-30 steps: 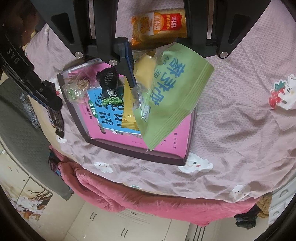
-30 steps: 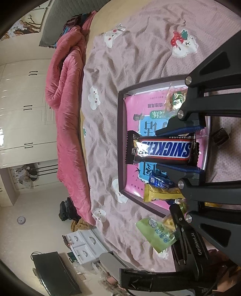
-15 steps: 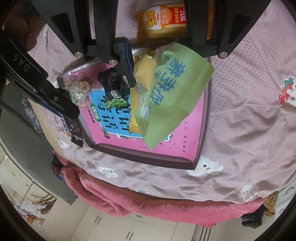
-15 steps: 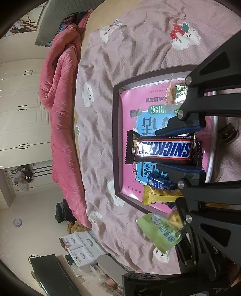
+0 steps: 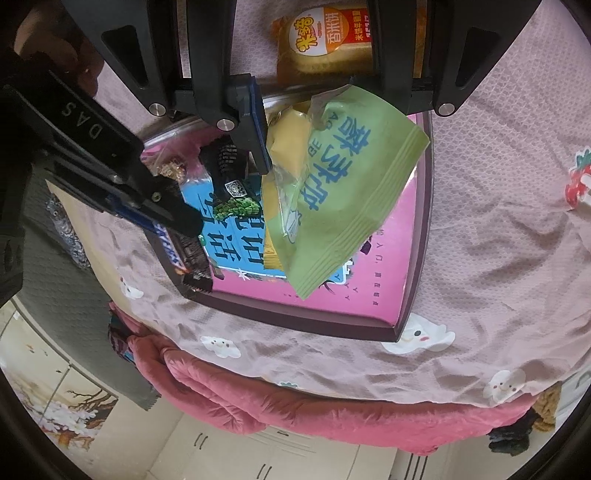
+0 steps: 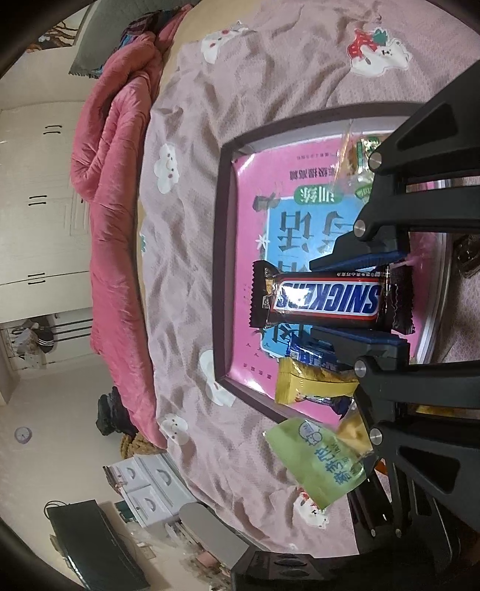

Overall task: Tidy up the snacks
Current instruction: 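Lower the Snickers bar into the tray with right tool while left tool lowers the green bag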

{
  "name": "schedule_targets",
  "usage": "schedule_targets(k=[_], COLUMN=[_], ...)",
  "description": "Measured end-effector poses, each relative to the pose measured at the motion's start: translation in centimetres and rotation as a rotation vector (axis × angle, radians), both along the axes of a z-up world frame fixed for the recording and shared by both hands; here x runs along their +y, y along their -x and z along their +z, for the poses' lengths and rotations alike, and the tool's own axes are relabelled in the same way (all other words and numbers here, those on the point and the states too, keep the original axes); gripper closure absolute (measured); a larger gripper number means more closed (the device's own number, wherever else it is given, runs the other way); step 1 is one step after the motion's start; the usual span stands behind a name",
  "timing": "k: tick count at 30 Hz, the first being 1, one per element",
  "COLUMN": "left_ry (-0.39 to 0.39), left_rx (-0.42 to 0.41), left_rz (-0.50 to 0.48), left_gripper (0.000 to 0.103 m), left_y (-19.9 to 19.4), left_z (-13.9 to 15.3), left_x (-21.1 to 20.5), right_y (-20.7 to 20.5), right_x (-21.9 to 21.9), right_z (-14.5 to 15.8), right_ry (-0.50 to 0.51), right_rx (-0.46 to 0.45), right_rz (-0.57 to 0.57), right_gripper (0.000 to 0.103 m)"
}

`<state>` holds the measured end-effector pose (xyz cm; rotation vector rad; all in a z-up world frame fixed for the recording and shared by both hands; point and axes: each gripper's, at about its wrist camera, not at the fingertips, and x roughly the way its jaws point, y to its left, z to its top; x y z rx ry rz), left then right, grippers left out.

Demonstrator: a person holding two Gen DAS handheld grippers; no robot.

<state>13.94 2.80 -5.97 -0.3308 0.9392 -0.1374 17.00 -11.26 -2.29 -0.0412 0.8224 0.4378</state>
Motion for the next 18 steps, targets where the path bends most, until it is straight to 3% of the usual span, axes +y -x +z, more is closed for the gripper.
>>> schedule_targets(k=[18], left_ry=[0.002], left_rx=[-0.002], left_rz=[-0.003], left_gripper=[0.069], left_y=[0.0], left_z=[-0.1], left_x=[-0.1], right_y=[-0.5], right_x=[0.6], right_z=[-1.6], right_ry=[-0.005], right_rx=[0.030], right_rz=[0.030], right_gripper=[0.075])
